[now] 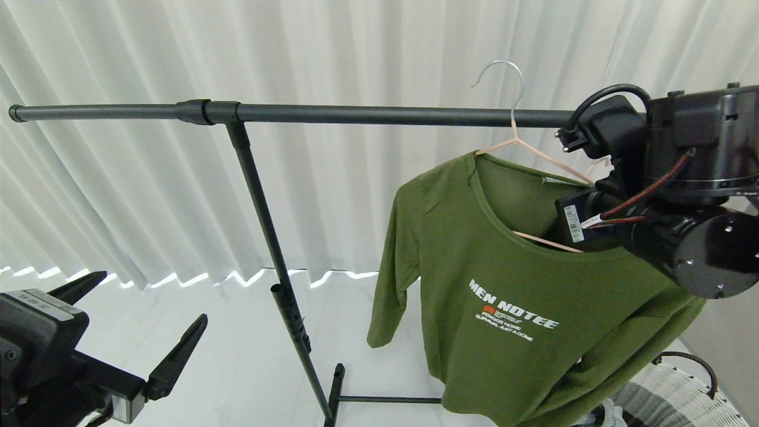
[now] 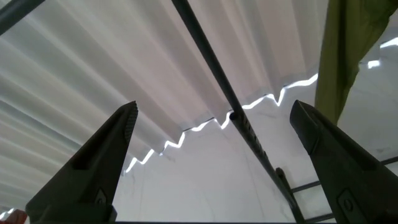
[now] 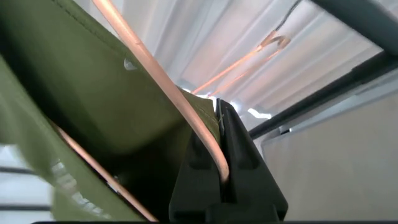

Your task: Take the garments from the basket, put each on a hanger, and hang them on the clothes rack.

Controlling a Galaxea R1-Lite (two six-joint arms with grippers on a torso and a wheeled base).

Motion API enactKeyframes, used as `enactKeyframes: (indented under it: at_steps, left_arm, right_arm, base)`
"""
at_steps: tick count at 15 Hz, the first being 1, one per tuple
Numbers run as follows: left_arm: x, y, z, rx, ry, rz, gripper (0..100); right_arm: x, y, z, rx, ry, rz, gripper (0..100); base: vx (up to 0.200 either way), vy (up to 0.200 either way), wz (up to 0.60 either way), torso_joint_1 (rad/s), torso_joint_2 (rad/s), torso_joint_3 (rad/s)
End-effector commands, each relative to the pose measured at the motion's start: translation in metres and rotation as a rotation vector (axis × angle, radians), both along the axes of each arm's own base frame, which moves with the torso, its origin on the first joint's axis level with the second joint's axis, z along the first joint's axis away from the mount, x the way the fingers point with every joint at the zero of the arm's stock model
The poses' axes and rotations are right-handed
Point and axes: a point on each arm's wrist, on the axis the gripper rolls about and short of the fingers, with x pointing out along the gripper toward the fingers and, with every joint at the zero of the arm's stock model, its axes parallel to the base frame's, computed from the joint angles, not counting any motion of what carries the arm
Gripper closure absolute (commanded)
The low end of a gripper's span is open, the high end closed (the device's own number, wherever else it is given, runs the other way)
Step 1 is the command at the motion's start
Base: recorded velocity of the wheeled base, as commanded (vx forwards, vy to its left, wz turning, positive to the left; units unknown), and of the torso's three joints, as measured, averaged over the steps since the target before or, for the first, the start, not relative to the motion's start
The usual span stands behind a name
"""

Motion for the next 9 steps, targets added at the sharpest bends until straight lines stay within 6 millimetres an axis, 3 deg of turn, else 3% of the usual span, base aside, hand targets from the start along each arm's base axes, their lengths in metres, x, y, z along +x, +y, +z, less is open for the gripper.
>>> enactKeyframes:
  at_steps: [1,9]
  left_arm:
    - [-0.001,0.000,0.000,-0.002,-0.003,-0.003,0]
    - [-0.002,0.001,-0.001,-0.004,-0.005,-0.002,0]
  right_arm:
    - [0.013,0.010,-0.006,-0.012,0.014,-0.010,100]
    - [0.048,0.023,-0.021,-0.039,0.045,-0.056,100]
  base:
    - [0.000,0.000,0.00,0.000,0.00,0.000]
    - [0.000,0.000,0.00,0.000,0.00,0.000]
